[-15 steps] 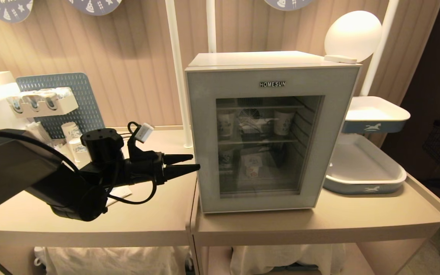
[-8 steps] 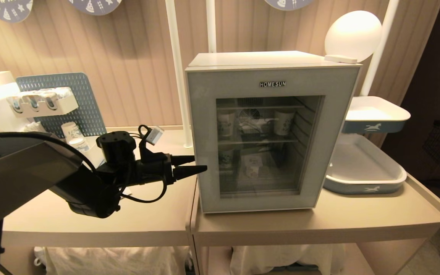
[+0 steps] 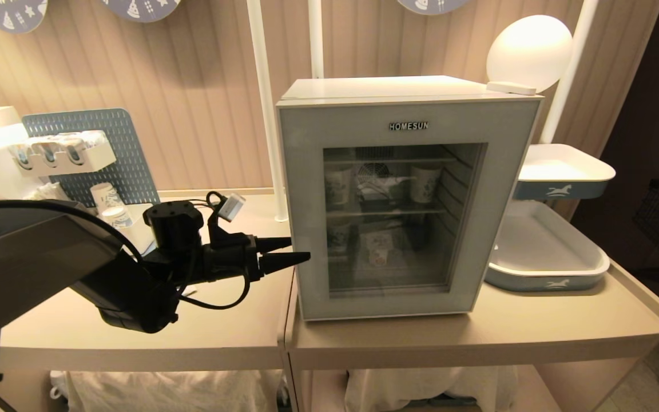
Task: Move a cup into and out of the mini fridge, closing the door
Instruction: Open the freezer door
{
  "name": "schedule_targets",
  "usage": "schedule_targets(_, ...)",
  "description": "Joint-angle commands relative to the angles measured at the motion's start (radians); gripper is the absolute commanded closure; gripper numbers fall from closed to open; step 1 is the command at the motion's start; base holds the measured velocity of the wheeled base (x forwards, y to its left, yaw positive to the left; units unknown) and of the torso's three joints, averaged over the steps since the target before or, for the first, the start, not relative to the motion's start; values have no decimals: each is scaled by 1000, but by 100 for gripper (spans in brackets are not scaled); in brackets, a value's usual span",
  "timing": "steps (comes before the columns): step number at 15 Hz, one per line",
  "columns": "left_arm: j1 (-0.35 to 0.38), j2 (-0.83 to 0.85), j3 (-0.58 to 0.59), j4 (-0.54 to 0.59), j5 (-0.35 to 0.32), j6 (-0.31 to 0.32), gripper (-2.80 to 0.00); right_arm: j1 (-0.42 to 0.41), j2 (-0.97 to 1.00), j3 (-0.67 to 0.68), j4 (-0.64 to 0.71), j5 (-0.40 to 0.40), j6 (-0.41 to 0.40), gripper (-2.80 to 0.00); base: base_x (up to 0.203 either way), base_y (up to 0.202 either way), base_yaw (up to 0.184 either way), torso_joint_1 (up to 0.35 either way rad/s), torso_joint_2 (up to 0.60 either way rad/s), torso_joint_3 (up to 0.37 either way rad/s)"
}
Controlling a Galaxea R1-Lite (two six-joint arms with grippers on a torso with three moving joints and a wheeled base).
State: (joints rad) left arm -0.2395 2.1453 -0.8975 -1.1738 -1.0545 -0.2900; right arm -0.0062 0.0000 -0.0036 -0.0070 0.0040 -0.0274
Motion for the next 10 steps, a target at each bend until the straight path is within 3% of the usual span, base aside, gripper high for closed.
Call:
schedule_targets(1,-7,-51,30,-7,-15,-3,-280,0,0,0,-1,1,0,0,0,0,0,0,0,0)
schedule_targets(10,-81,-276,232,-12,-25,0,-280,0,0,1,1,1,3,0,0,0,0,0,0,0)
